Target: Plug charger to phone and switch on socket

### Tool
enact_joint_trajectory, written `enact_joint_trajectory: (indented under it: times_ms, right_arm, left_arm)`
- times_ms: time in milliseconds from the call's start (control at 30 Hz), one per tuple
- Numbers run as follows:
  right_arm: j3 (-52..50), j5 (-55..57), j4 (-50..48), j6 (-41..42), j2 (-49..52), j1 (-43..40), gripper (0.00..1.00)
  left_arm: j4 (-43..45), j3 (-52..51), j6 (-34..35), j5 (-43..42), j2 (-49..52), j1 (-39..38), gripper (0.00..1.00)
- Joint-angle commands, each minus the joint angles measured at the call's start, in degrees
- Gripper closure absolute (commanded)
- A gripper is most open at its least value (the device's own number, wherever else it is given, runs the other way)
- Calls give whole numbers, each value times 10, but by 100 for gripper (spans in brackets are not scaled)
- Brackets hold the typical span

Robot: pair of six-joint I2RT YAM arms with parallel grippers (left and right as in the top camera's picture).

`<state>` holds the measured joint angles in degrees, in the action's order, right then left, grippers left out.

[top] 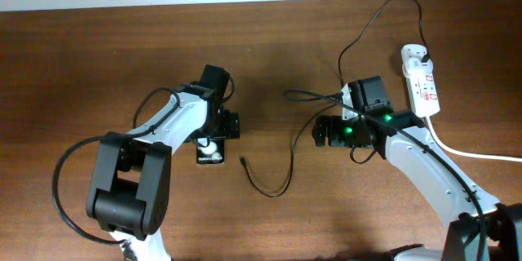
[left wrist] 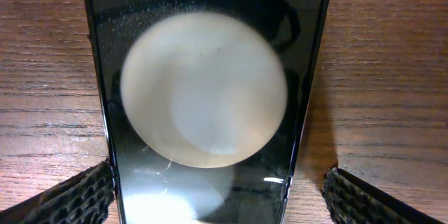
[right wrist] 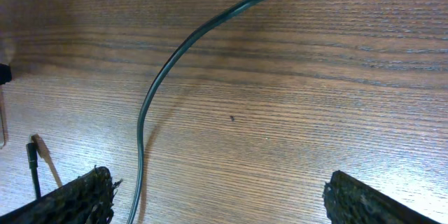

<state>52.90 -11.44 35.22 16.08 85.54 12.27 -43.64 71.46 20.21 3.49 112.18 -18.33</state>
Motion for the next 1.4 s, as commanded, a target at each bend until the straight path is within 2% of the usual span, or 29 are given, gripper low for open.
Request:
enact_joint_trajectory:
  times_ms: [0, 333, 500, 800, 1300, 1367]
  right_arm:
    - [-5, 1, -2, 1, 1, 5, 1]
    - [-5, 1, -4, 1, 1, 5, 1]
    - [-5, 1, -4, 1, 1, 5, 1]
    - [-5, 1, -3, 1, 1, 5, 1]
    - [-5, 1, -3, 1, 1, 5, 1]
    - [-5, 1, -3, 1, 1, 5, 1]
  left_arm:
    - [1, -13, 3, 24, 14, -3, 1]
    - [0, -13, 3, 24, 14, -3, 0]
    - [-4, -13, 4, 24, 14, -3, 7]
    - [-3, -13, 4, 24, 14, 7, 2]
    - [-6, -13, 4, 19, 14, 15, 0]
    - [-6, -13, 4, 19, 14, 15, 4]
